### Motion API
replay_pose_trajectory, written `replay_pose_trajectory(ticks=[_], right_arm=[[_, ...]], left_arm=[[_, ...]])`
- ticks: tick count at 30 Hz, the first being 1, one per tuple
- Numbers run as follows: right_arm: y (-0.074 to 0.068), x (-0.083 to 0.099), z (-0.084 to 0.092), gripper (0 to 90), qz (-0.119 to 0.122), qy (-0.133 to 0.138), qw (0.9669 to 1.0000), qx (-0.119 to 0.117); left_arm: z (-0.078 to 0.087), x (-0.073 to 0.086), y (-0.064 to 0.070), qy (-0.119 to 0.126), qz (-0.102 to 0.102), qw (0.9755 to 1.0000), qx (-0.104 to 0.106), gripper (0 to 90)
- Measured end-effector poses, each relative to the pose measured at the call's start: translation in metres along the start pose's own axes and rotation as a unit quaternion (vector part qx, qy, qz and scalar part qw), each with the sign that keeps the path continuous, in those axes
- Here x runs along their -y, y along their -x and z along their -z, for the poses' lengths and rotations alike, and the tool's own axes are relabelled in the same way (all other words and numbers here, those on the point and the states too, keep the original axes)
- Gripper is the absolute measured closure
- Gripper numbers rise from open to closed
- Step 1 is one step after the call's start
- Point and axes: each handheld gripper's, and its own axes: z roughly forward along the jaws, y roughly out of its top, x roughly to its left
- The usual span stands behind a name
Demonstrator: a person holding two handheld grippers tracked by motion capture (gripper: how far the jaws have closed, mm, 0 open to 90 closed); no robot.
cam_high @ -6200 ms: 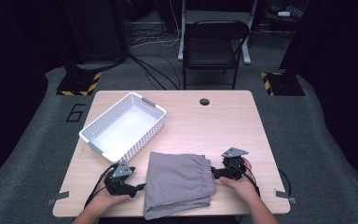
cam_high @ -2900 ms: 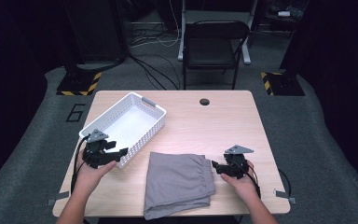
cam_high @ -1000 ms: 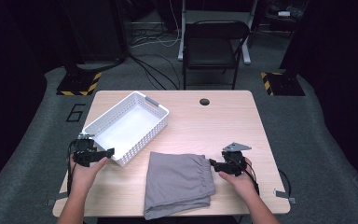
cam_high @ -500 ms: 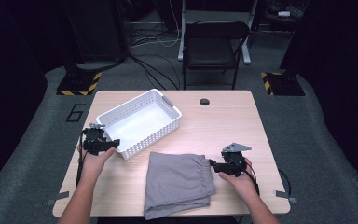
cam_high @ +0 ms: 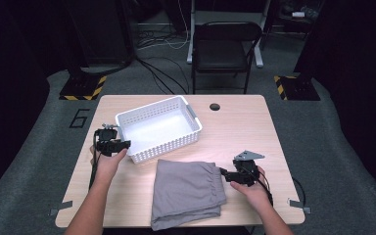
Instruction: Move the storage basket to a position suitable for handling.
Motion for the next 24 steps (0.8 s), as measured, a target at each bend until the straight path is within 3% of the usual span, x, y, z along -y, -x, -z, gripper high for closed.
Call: replay_pose_trajectory(ticks=[5,12,17,24], right_arm=[[0.001,0.002,0.002,33.2,0.0,0.001,1.0,0.0],[0.002,0.006,0.006,33.3,0.001,0.003,1.0,0.004],[0.004,0.008,0.009,33.3,-0.004,0.004,1.0,0.007],[0.004,0.011,0.011,33.3,-0.002,0.004,0.9999,0.011]], left_arm=[[-0.005,-0.003,0.01,0.008,-0.006,0.9999,0.011,61.9],[-0.014,-0.007,0.027,0.014,-0.02,0.9993,0.03,63.0],[-0.02,-0.013,0.035,0.014,-0.038,0.9989,0.022,65.1],[-0.028,-0.018,0.047,0.018,-0.054,0.998,0.028,65.6]])
